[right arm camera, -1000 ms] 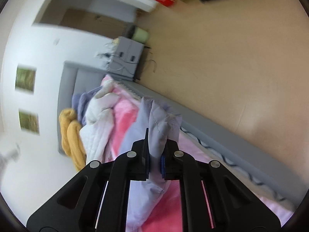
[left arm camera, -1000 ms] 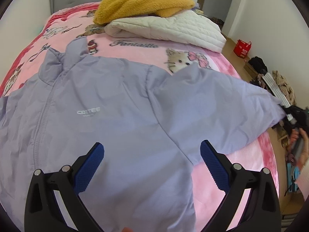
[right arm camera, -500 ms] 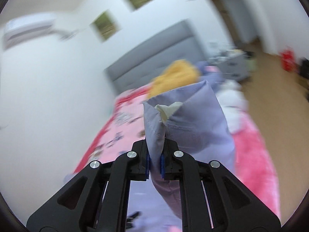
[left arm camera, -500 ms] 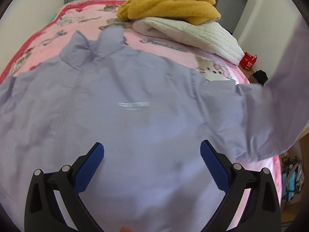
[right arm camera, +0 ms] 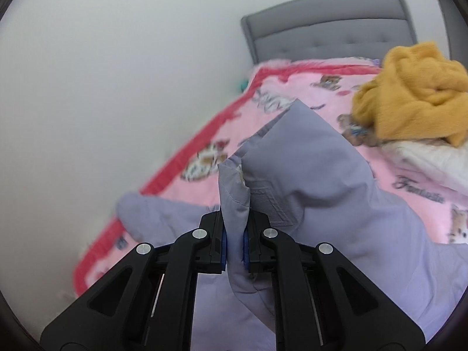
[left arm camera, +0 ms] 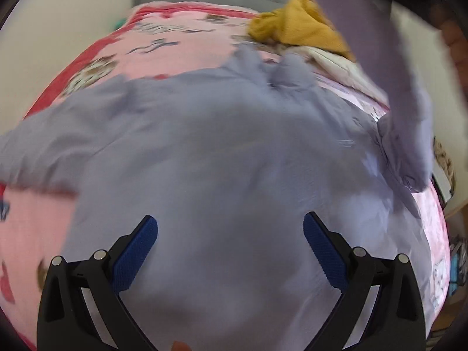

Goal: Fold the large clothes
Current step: 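Lift the sleeve with the right tool and fold it across the jacket body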

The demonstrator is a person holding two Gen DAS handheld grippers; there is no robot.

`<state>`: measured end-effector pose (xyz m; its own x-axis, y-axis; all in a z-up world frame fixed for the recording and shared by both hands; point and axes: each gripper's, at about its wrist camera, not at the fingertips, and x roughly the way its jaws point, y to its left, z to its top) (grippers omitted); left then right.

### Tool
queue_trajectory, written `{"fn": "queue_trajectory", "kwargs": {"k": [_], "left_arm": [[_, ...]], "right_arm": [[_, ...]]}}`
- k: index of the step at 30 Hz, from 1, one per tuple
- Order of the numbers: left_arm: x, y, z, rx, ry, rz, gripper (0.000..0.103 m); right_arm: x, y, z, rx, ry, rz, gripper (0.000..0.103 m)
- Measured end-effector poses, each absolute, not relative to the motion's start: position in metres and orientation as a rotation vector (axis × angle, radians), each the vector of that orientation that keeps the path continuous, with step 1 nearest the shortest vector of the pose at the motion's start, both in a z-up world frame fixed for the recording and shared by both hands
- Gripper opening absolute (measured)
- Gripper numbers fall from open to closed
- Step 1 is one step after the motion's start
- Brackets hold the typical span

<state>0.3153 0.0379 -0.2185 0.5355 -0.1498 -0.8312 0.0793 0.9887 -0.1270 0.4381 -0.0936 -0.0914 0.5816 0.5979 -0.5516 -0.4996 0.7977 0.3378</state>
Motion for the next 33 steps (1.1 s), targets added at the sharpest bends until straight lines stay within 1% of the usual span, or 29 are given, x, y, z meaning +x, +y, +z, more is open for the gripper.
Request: {"fn": "queue_trajectory", "kwargs": {"k": [3, 5, 8, 10, 13, 14, 15, 16, 17, 19, 20, 21, 24, 26, 29, 32, 33], "left_arm": [[0.292, 0.086, -0.217, -0.119, 1.03, -0.121, 0.098], [0.274, 0.104, -0.219, -0.085, 1.041, -0.091, 0.098], [0.256, 0.131, -0.226, -0.048, 1.071, -0.033, 0.098], [0.247, 0.146, -0.23, -0.057, 1.088, -0.003, 0.098], [0.236, 0.165, -0.231, -0.103, 1.102, 0.033, 0.098], [0.233, 0.168, -0.231, -0.111, 1.101, 0.041, 0.098], [0.232, 0.17, -0.23, -0.117, 1.098, 0.048, 0.098], [0.233, 0.172, -0.227, -0.127, 1.09, 0.053, 0.098], [0.235, 0.172, -0.222, -0.135, 1.079, 0.048, 0.098], [0.239, 0.171, -0.21, -0.121, 1.051, 0.037, 0.098], [0.241, 0.17, -0.202, -0.12, 1.027, 0.026, 0.098], [0.247, 0.17, -0.195, -0.132, 1.004, 0.005, 0.098], [0.279, 0.161, -0.173, -0.234, 0.968, -0.142, 0.098], [0.317, 0.153, -0.169, -0.269, 0.985, -0.28, 0.098], [0.382, 0.141, -0.177, -0.266, 1.039, -0.436, 0.098], [0.432, 0.135, -0.192, -0.26, 1.101, -0.489, 0.096], [0.449, 0.135, -0.199, -0.256, 1.126, -0.49, 0.093]], "right_arm": [[0.441, -0.038, -0.128, 0.052, 0.801, 0.704, 0.007], [0.447, -0.02, -0.153, 0.015, 0.878, 0.762, 0.007], [0.433, 0.028, -0.2, -0.136, 0.976, 0.775, 0.008], [0.428, 0.045, -0.22, -0.206, 1.01, 0.77, 0.008], [0.415, 0.057, -0.243, -0.292, 1.027, 0.757, 0.011], [0.415, 0.057, -0.251, -0.304, 1.034, 0.76, 0.015], [0.421, 0.058, -0.253, -0.307, 1.046, 0.771, 0.022], [0.424, 0.059, -0.256, -0.292, 1.049, 0.792, 0.03], [0.426, 0.056, -0.255, -0.252, 1.053, 0.842, 0.041], [0.421, 0.038, -0.23, -0.096, 1.007, 0.926, 0.046], [0.417, 0.027, -0.216, -0.03, 0.977, 0.951, 0.056], [0.409, 0.008, -0.193, 0.048, 0.928, 0.955, 0.06], [0.393, -0.052, -0.149, 0.145, 0.833, 0.892, 0.063], [0.391, -0.084, -0.137, 0.12, 0.823, 0.764, 0.063], [0.39, -0.155, -0.146, 0.009, 0.877, 0.45, 0.061], [0.397, -0.214, -0.166, 0.018, 0.962, 0.235, 0.053], [0.399, -0.229, -0.171, 0.04, 0.969, 0.201, 0.053]]}}
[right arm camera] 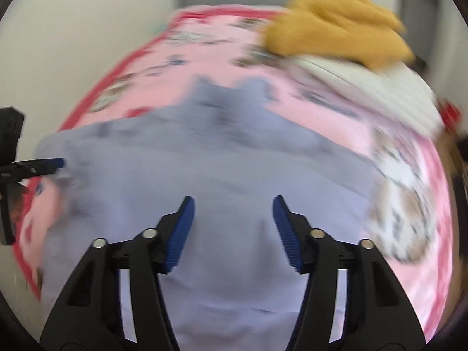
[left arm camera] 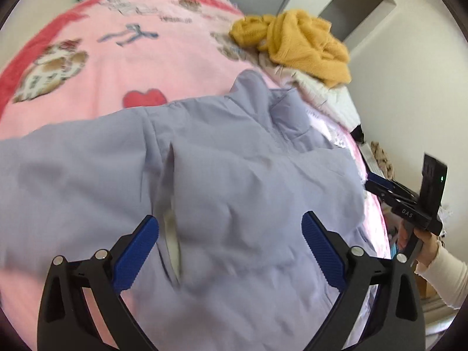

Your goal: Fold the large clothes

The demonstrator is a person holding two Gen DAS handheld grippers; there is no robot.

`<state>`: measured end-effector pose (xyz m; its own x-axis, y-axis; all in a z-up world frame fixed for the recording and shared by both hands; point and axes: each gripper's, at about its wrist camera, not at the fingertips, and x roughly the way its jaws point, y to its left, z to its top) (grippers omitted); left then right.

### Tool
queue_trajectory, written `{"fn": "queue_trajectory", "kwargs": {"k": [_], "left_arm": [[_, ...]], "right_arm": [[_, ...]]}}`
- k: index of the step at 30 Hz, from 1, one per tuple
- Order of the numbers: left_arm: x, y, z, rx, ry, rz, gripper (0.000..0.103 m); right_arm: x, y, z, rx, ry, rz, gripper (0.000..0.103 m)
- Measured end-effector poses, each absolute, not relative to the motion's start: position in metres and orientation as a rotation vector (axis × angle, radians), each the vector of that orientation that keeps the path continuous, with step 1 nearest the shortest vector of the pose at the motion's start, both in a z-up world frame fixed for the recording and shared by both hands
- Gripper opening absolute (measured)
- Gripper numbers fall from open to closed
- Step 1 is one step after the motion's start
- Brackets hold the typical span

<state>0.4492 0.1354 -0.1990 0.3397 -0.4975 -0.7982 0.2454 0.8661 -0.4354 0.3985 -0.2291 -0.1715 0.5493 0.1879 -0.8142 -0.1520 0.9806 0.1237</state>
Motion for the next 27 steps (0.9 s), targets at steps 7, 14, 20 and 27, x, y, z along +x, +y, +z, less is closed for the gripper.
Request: {"fn": "queue_trajectory", "kwargs": {"k": [7, 14, 20, 27], "left_arm": [[0.483, 0.135, -0.231, -0.252, 1.223, -0.524, 0.056], [0.476, 0.127, -0.241, -0.265, 1.196, -0.445, 0.018], [0.428, 0.135, -0.205, -0.293, 0.923, -0.364, 0.014], [0.447, 0.137, -0.267, -0.339, 1.12, -0.229, 0.016]], "right_arm": [[0.403, -0.28, -0.205, 0.114, 1.011, 0.018, 0.053], [0.407, -0.273, -0.223, 0.079, 1.041, 0.042, 0.056], [0.396, -0.261, -0.194, 0.05, 0.872, 0.131, 0.056], [0.425, -0.242, -0.247, -0.061, 1.109, 0.146, 0.049]]}}
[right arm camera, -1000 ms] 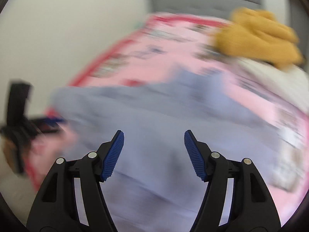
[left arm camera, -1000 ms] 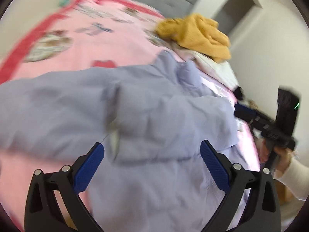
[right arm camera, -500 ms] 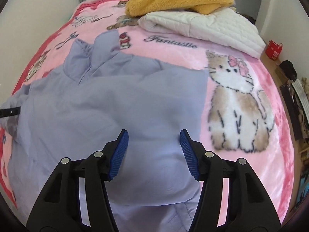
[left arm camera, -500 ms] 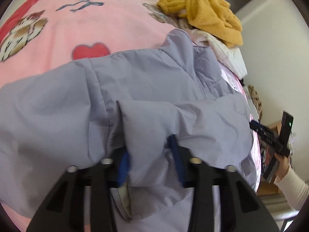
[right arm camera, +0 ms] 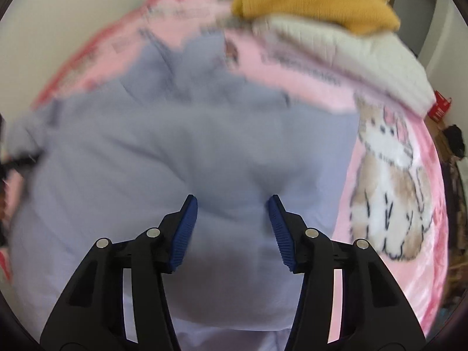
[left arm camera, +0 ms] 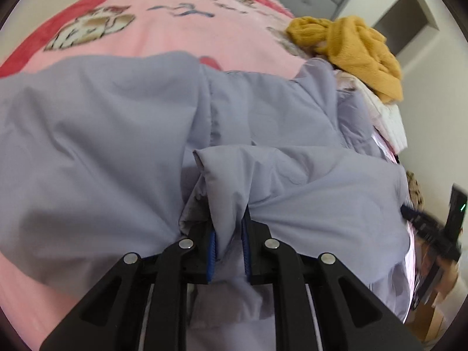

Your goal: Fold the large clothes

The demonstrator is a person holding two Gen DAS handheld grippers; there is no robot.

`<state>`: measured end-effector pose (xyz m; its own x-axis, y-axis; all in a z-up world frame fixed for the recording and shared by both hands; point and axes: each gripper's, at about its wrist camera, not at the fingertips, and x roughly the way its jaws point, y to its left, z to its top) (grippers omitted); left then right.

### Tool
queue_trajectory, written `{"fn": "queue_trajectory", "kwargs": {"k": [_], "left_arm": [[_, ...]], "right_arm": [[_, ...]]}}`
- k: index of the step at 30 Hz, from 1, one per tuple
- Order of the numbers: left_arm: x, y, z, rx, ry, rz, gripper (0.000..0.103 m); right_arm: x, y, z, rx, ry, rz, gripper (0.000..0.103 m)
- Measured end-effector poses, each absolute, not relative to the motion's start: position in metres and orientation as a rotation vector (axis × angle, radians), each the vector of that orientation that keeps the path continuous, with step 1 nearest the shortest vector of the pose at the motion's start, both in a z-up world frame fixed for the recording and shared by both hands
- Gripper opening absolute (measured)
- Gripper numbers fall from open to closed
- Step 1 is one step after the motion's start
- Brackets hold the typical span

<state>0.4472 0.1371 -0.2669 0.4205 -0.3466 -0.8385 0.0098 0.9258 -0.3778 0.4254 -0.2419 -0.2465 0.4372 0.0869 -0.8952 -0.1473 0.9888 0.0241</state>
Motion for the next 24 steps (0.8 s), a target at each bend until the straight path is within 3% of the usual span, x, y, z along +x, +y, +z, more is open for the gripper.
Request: {"fn": "queue_trajectory", "kwargs": {"k": [4, 9, 13, 19, 21, 24], "left_arm": [[0.455, 0.125, -0.278, -0.257, 1.139, -0.206, 0.021], [0.453, 0.121, -0.261, -0.199, 1.139, -0.177, 0.028], [0.441, 0.122, -0.23, -0.138, 1.101, -0.099, 0.064], [0.42, 0.107, -0.176, -0.164, 0.897, -0.146, 0.072], [0.429, 0.091, -0.181, -0.139, 0.938, -0.242, 0.072], [0.449, 0.069, -0.217, -0.083, 1.07, -0.273, 0.072]], "right_arm": [[0.439, -0.251, -0.276, 0.041, 1.191, 0.118, 0.05], [0.442, -0.247, -0.274, 0.005, 1.206, 0.117, 0.051], [0.427, -0.262, -0.244, 0.132, 1.117, 0.183, 0.058], [0.419, -0.277, -0.193, 0.114, 0.895, 0.242, 0.058], [0.437, -0.282, -0.191, 0.067, 0.886, 0.224, 0.055], [0.469, -0.292, -0.202, 0.053, 0.928, 0.203, 0.042]]}}
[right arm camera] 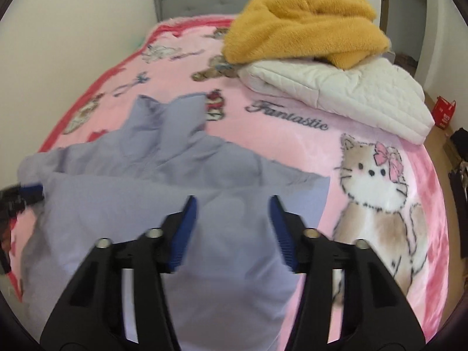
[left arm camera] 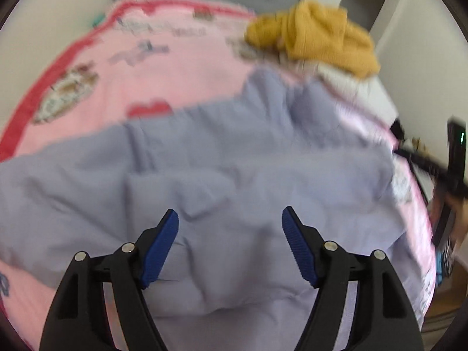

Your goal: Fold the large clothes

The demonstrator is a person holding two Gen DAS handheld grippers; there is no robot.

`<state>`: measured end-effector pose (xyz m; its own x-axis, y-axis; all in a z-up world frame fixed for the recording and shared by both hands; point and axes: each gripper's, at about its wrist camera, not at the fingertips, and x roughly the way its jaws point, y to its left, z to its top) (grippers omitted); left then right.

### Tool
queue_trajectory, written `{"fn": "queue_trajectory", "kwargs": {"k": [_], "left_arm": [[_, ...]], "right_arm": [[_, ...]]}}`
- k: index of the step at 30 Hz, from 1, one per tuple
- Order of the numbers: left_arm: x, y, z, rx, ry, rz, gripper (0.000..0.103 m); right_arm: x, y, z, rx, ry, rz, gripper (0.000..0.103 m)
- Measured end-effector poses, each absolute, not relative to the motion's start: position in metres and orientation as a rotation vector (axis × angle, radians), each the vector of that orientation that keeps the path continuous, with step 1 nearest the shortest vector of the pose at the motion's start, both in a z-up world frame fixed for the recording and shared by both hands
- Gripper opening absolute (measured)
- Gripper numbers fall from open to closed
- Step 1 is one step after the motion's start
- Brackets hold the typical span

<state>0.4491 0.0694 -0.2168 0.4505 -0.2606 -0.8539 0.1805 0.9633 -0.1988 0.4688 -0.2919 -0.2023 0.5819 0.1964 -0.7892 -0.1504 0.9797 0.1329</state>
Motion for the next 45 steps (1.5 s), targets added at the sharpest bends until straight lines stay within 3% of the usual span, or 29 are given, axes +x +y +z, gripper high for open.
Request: {"fn": "queue_trajectory", "kwargs": {"k": [6, 17, 19, 21, 23, 26, 34, 42, 45], "left_arm": [[0.466, 0.081, -0.26, -0.226, 1.158, -0.257, 0.071], [0.468, 0.078, -0.274, -0.217, 1.176, -0.275, 0.071], [0.464, 0.078, -0.265, -0.207, 1.152, -0.27, 0.071], [0.456, 0.078, -0.249, -0.214, 1.101, -0.264, 0.071], [0.444, 0.079, -0.236, -0.215, 1.042, -0.278, 0.071], [0.429, 0.08, -0.235, -0.227, 1.05, -0.29, 0.072], [0.414, 0.084, -0.262, -0.246, 1.107, -0.253, 0.073], [0.411, 0.084, -0.263, -0.262, 1.103, -0.241, 0.074], [0.407, 0.095, -0.249, -0.321, 1.074, -0.233, 0.087]], "right_arm": [[0.506, -0.299, -0.25, -0.036, 1.093, 0.143, 0.017], [0.516, -0.289, -0.281, -0.126, 1.141, 0.083, 0.016], [0.513, -0.284, -0.271, -0.145, 1.113, 0.08, 0.02], [0.498, -0.281, -0.247, -0.101, 1.025, 0.102, 0.038], [0.469, -0.273, -0.218, -0.074, 0.885, 0.165, 0.038], [0.431, -0.256, -0.204, -0.073, 0.837, 0.227, 0.037], [0.385, -0.241, -0.255, -0.046, 1.013, 0.141, 0.036], [0.391, -0.24, -0.272, -0.041, 1.053, 0.071, 0.046], [0.388, -0.242, -0.252, 0.007, 1.032, 0.066, 0.046]]}}
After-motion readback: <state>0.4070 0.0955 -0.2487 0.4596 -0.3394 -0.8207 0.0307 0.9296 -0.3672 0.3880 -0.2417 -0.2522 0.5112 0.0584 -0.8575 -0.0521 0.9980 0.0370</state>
